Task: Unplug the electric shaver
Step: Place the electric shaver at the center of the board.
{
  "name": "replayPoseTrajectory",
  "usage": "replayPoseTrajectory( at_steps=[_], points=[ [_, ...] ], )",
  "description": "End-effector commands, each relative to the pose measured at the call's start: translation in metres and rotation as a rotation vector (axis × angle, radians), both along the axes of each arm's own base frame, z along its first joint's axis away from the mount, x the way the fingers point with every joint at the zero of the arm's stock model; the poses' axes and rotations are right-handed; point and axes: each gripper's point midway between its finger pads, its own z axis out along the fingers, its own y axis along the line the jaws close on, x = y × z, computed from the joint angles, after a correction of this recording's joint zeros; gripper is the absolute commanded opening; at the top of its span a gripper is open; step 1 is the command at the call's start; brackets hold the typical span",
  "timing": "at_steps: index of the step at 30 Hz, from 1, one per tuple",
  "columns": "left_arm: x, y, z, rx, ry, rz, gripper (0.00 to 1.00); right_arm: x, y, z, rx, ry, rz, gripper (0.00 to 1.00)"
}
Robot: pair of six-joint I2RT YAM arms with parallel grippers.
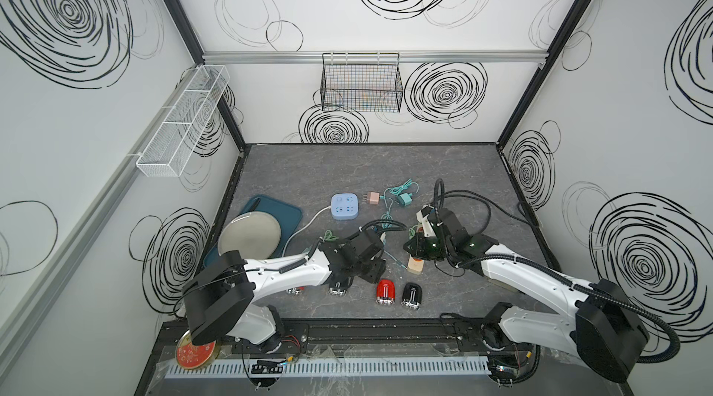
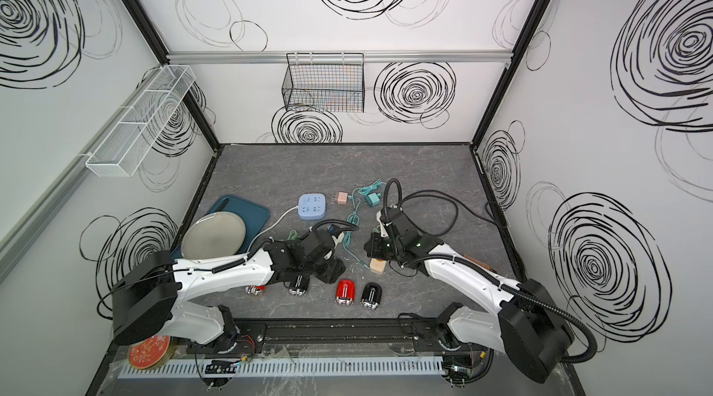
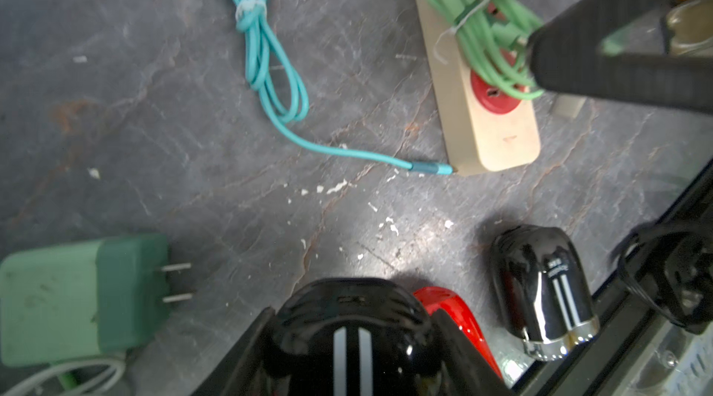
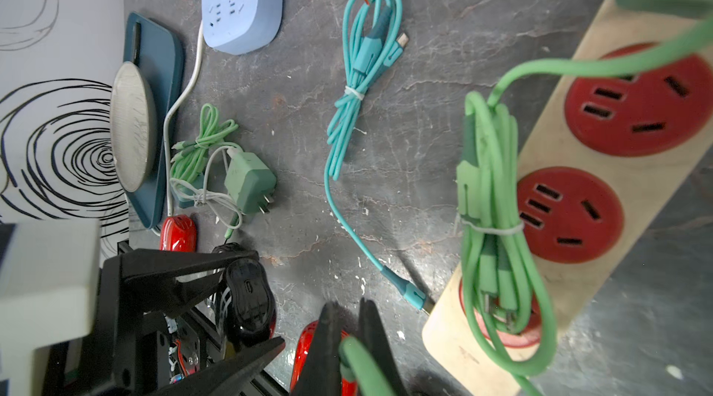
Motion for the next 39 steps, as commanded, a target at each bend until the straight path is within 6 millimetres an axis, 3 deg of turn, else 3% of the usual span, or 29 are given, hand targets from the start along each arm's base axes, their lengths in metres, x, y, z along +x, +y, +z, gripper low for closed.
replayPoseTrajectory(
  at_steps=[1,13,17,20,25,29,32,39],
  points=[
    [-0.009,0.021,-0.017,0.067,0.082,0.142,0.42,0.0,0.005,0.005,-0.002,-0.013,0.024,0.06],
    [-0.03,0.028,-0.048,0.218,0.108,0.147,0.44,-0.001,0.009,-0.001,-0.003,0.0,0.037,0.06],
    [-0.03,0.028,-0.049,0.235,0.101,0.139,0.53,-0.002,0.009,-0.002,-0.003,0.003,0.039,0.07],
    [-0.029,0.026,-0.046,0.226,0.094,0.141,0.61,-0.003,0.009,-0.003,-0.001,0.005,0.041,0.13],
    [-0.021,0.022,-0.031,0.185,0.066,0.141,0.72,-0.003,0.008,0.001,-0.002,-0.002,0.041,0.2],
    [-0.015,0.019,-0.019,0.135,0.062,0.146,0.75,-0.002,0.006,0.006,-0.01,-0.015,0.039,0.24],
    [-0.01,0.018,-0.006,0.112,0.035,0.145,0.75,-0.003,0.006,0.01,-0.011,-0.018,0.045,0.34],
    [0.011,-0.004,0.054,-0.091,-0.122,0.085,0.75,0.004,-0.007,0.048,-0.055,-0.103,0.027,0.29]
  ],
)
